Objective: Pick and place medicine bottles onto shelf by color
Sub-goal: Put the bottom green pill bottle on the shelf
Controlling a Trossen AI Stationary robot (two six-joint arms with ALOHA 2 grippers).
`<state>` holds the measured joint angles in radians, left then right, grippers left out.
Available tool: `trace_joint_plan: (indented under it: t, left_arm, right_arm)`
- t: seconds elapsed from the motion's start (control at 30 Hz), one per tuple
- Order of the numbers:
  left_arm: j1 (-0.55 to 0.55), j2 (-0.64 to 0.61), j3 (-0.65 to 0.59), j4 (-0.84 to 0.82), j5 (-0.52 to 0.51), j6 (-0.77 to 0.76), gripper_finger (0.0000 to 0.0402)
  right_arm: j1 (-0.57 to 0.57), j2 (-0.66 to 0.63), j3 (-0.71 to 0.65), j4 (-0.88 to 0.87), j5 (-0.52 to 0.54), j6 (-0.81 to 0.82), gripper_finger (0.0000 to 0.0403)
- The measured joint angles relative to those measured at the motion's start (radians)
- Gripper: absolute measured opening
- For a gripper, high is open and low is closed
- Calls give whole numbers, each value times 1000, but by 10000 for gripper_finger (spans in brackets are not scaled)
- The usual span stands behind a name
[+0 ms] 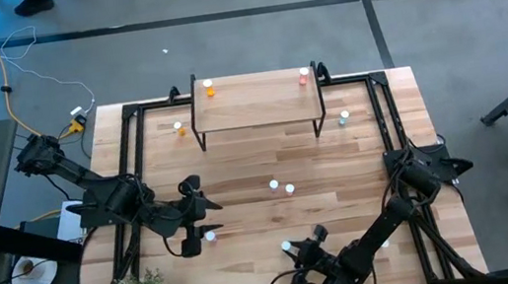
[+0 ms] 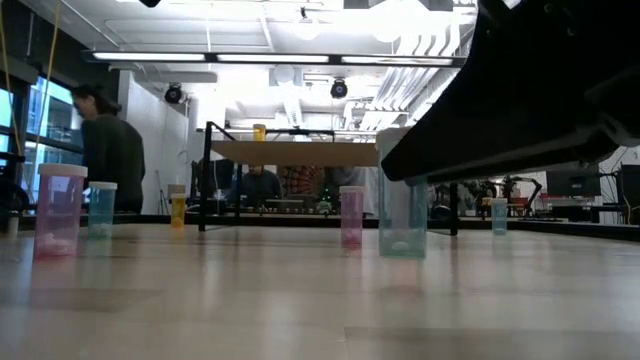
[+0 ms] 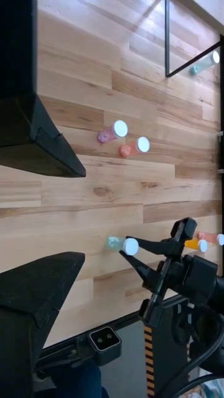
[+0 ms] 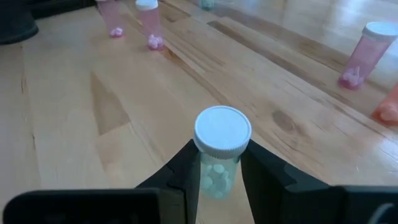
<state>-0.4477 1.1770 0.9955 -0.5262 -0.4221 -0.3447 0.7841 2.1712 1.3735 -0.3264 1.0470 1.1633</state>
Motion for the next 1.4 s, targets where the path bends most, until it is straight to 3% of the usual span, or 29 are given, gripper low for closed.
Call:
trace_joint_plan:
  t: [0.27,0.73,1.0,1.4]
  left_arm:
    - [2,-8,1,-1,-5,36,197]
    - [3,-160,2,0,-39,103,197]
    - [3,-194,2,-10,-63,139,197]
    - [3,-193,2,-58,-70,139,197]
  right_arm:
    - [-12,-4,0,3,5,0,90]
    - [-55,-92,0,-8,51,-90,90]
    - [-115,-179,0,-21,48,-215,90]
    - [-260,-381,0,-203,33,-331,90]
